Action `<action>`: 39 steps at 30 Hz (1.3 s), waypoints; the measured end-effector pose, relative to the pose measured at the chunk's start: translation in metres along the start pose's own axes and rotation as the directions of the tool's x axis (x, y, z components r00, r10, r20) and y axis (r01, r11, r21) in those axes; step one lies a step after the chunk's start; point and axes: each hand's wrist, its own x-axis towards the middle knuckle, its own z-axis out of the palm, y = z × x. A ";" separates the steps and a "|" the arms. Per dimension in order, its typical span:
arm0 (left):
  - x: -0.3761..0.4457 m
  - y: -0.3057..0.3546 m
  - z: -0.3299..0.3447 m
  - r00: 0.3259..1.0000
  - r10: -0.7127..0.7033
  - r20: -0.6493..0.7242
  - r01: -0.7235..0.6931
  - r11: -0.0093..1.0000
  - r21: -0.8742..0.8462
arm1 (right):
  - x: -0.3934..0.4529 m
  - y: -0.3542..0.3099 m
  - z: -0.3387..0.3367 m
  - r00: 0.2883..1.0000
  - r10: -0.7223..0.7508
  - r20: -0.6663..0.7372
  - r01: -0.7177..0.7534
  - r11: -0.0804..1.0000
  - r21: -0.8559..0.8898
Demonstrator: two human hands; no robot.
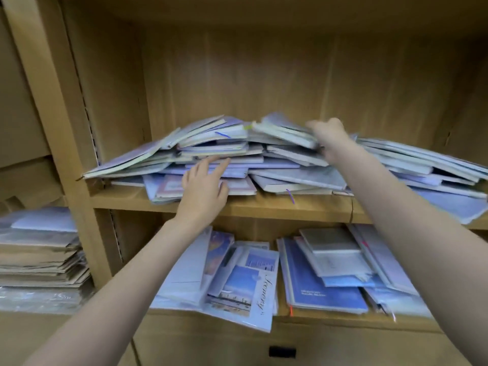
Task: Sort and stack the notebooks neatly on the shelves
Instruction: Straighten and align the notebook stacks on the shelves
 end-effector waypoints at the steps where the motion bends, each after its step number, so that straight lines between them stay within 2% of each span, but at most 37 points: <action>1: -0.002 -0.001 0.005 1.000 -0.012 0.028 0.012 1.000 0.014 | 0.000 0.002 -0.005 0.999 -0.031 0.025 0.033 0.993 -0.109; 3: -0.007 -0.002 0.013 1.000 -0.017 0.001 0.017 1.000 -0.005 | -0.002 0.009 -0.016 0.993 -0.100 0.069 0.117 0.937 -0.328; 5: -0.016 -0.001 0.018 0.998 0.009 -0.066 -0.013 0.999 -0.050 | -0.014 0.017 -0.028 0.978 -0.195 0.077 0.206 0.833 -0.513; 7: -0.034 -0.002 0.025 0.983 0.122 -0.140 -0.125 0.992 -0.020 | -0.041 0.033 -0.034 0.924 -0.376 0.065 0.341 0.738 -0.582; 8: -0.049 -0.004 0.031 0.966 0.204 -0.159 -0.201 0.979 0.033 | -0.062 0.047 -0.034 0.861 -0.505 0.056 0.442 0.691 -0.572; 10: -0.089 -0.015 0.052 0.938 0.327 -0.112 -0.318 0.944 0.092 | -0.109 0.081 -0.029 0.685 -0.727 0.033 0.654 0.594 -0.468; 11: -0.113 -0.024 0.065 0.938 0.343 -0.045 -0.336 0.935 0.109 | -0.130 0.103 -0.023 0.634 -0.772 0.056 0.715 0.556 -0.425; 12: -0.135 -0.037 0.077 0.944 0.327 0.040 -0.330 0.933 0.142 | -0.146 0.126 -0.016 0.614 -0.781 0.111 0.746 0.528 -0.406; 13: -0.155 -0.052 0.088 0.952 0.279 0.125 -0.299 0.935 0.191 | -0.157 0.149 -0.007 0.632 -0.751 0.191 0.751 0.532 -0.391; 15: -0.177 -0.081 0.101 0.959 0.117 0.259 -0.192 0.939 0.285 | -0.167 0.185 0.015 0.734 -0.559 0.386 0.677 0.645 -0.354; 18: -0.181 -0.108 0.106 0.878 -0.148 0.455 -0.033 0.930 0.365 | -0.161 0.228 0.054 0.785 -0.230 0.576 0.493 0.795 -0.355; 21: -0.177 -0.125 0.111 0.818 -0.226 0.530 0.001 0.920 0.391 | -0.151 0.252 0.093 0.802 0.086 0.591 0.175 0.912 -0.370; 24: -0.177 -0.133 0.121 0.810 -0.218 0.544 -0.013 0.922 0.388 | -0.147 0.267 0.127 0.756 0.357 0.549 -0.170 0.917 -0.362; 26: -0.179 -0.134 0.126 0.820 -0.182 0.542 -0.040 0.927 0.373 | -0.144 0.276 0.147 0.736 0.429 0.524 -0.270 0.895 -0.353; 29: -0.181 -0.140 0.129 0.861 -0.125 0.493 -0.063 0.936 0.347 | -0.142 0.286 0.174 0.749 0.448 0.487 -0.330 0.891 -0.312; 33: -0.180 -0.153 0.124 0.900 -0.050 0.434 -0.063 0.968 0.241 | -0.138 0.292 0.197 0.774 0.537 0.334 -0.545 0.835 -0.080; 37: -0.176 -0.157 0.120 0.907 -0.049 0.418 -0.024 0.985 0.168 | -0.125 0.294 0.205 0.795 0.555 0.247 -0.505 0.829 -0.239; 39: -0.172 -0.160 0.119 0.902 -0.038 0.431 -0.024 0.990 0.138 | -0.121 0.292 0.207 0.777 0.577 0.253 -0.530 0.815 -0.233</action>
